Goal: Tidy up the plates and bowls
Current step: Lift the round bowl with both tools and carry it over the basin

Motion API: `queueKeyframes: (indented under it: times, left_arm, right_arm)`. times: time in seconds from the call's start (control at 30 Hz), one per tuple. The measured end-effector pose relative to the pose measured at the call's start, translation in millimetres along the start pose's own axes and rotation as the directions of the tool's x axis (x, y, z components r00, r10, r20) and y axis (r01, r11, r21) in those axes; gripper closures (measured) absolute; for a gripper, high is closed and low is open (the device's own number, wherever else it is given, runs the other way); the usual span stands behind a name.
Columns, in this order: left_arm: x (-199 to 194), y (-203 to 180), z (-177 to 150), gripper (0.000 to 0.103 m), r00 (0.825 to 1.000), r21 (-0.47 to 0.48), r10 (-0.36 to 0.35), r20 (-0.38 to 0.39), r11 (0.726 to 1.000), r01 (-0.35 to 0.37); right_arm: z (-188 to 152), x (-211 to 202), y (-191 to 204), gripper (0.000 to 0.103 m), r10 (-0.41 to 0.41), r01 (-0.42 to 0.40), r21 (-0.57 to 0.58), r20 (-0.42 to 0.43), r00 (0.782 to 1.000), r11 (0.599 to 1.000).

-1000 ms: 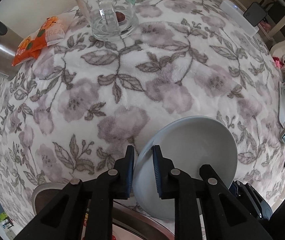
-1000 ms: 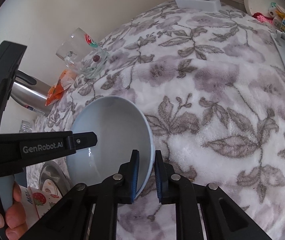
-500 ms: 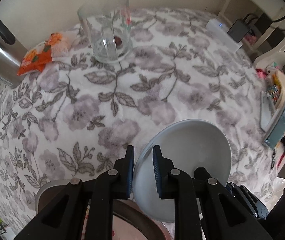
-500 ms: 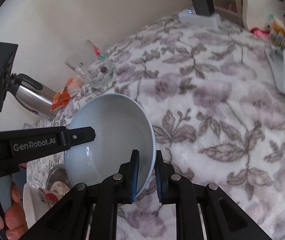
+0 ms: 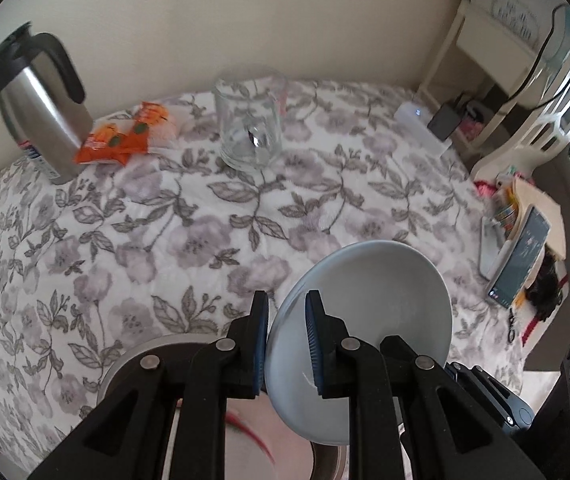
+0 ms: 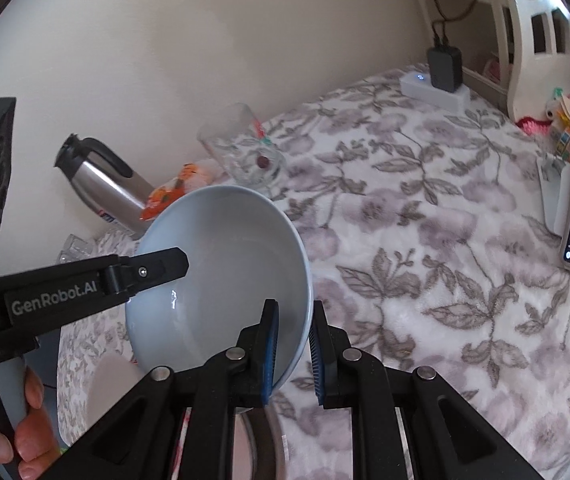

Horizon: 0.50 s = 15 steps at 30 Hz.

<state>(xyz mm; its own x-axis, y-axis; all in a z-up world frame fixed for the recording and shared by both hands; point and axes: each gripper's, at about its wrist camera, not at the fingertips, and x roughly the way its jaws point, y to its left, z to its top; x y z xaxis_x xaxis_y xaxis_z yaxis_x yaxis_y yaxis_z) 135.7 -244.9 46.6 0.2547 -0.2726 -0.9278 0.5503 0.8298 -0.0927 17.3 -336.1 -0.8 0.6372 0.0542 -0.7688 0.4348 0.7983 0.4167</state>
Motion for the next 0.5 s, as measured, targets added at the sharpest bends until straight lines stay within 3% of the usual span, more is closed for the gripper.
queueKeyframes:
  times: [0.5]
  left_arm:
    - [-62, 50, -39, 0.084, 0.989, -0.134, -0.045, 0.142, 0.989, 0.064]
  right_arm:
    - [-18, -35, 57, 0.087, 0.052, -0.047, -0.116, 0.039, 0.998, 0.992]
